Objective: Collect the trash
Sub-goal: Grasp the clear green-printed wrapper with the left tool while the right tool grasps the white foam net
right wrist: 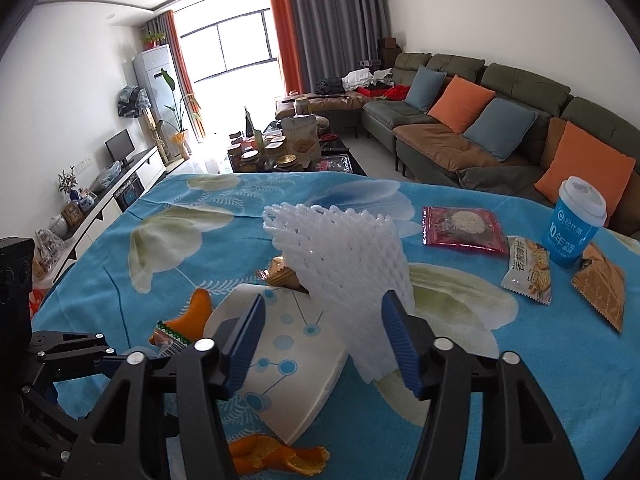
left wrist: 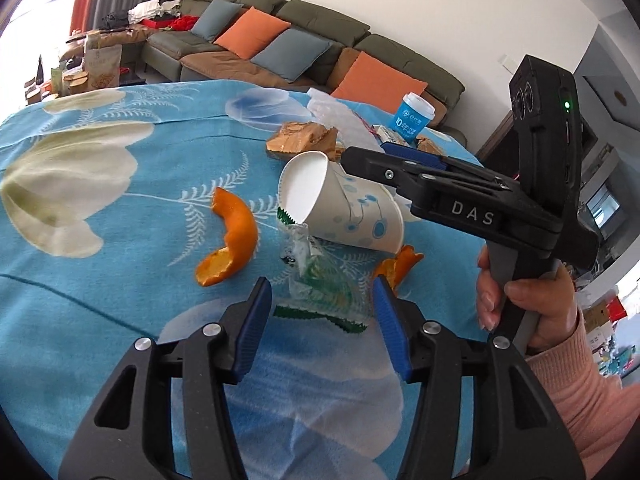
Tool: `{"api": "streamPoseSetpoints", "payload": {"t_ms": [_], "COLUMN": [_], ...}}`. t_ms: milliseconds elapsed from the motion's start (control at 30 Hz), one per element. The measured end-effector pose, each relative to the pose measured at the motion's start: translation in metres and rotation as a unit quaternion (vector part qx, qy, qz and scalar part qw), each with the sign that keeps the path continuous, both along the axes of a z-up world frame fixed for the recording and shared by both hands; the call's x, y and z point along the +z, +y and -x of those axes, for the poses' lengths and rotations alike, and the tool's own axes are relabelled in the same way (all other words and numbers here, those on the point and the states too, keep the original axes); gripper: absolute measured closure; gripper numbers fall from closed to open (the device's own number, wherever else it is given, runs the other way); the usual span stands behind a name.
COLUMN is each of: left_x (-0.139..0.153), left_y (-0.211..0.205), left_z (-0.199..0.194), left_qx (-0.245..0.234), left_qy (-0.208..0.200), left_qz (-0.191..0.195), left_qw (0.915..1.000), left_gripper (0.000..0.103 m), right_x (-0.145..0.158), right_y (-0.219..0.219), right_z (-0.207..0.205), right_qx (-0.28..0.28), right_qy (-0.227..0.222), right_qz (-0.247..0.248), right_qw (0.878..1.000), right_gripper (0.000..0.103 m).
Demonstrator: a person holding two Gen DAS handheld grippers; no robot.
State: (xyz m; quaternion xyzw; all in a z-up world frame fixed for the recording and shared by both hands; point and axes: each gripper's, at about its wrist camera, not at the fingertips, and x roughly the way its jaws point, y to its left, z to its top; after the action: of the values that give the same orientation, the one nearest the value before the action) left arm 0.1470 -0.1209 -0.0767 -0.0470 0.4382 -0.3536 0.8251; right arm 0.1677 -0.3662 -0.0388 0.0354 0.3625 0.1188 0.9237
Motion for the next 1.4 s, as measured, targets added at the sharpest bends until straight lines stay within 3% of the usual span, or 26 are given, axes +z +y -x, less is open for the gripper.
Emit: {"api": "streamPoseSetpoints", "payload": {"t_ms": [33, 133, 333, 767, 1400], "left_x": [-0.001, -0.004, -0.004, 0.017, 0.042], "left_y": [0.000, -0.002, -0.001, 0.027, 0.102], "left_z": [-0.001, -0.005, -0.003, 0.017, 0.049], "left_qx": [-0.001, -0.001, 0.001, 0.024, 0.092], "left_qy": [0.004, 0.013, 0.011, -0.027, -0.064], "left_qz": [0.002, 0.007, 0.009, 0.023, 0.038], "left_qw": [1.0000, 0.9999, 0.9999, 0.9991, 0.9930], "left_gripper": [0.055, 0.063, 0.067, 0.071, 0.071], "right_x": [0.000, -0.002, -0.003, 0.025, 0.048], "right_y": [-0.002, -0.007, -0.017, -0.020, 0.063], "right_z": [0.000, 0.000, 0.002, 0.028, 0.062], "right_qx": [0.000, -0.001, -0.007, -0.001, 0.122], "right_qy": [0.002, 0.005, 0.005, -0.042, -0.071], "right_qz": [-0.002, -0.011, -0.025, -0.063, -0.125], "right_qw": [1.000, 1.000, 1.000, 0.997, 0.982], "right_gripper": [0.061, 0.074, 0.090, 0.091, 0.091]}}
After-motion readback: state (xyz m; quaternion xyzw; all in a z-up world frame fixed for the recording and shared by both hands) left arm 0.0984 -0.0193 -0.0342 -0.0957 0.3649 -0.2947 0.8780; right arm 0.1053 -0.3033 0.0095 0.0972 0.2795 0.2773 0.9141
